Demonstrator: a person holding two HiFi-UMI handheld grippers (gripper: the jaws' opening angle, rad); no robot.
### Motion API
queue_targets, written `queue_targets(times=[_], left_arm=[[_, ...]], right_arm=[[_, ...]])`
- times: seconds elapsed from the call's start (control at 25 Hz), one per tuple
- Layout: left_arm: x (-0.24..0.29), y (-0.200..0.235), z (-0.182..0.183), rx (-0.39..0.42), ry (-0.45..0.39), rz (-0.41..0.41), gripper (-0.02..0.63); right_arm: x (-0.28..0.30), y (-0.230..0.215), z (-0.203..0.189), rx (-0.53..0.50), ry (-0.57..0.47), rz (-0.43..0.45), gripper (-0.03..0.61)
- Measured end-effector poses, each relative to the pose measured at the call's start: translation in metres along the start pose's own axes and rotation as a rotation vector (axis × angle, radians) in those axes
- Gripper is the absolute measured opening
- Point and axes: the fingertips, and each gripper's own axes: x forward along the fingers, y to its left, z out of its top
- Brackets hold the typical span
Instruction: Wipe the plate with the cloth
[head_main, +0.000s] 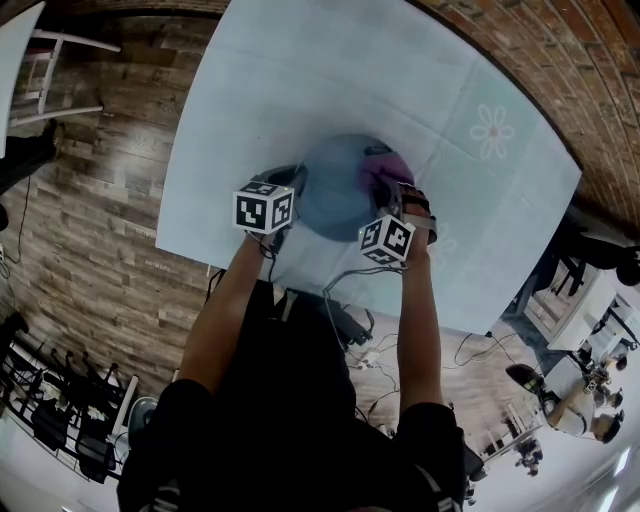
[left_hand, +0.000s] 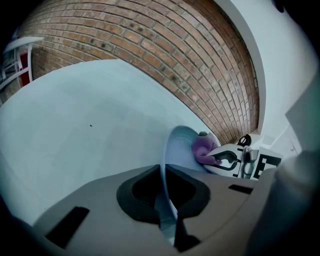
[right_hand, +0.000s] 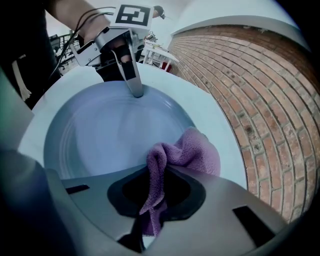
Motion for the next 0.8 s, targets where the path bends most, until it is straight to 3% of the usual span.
queue_targets(times=[0.8], left_arm=[[0.000, -0.003, 0.001, 0.000, 0.005, -0.002, 0.044]], right_arm=[[-0.029, 0.059, -0.001, 0.127, 0.033, 0.087, 0.063]])
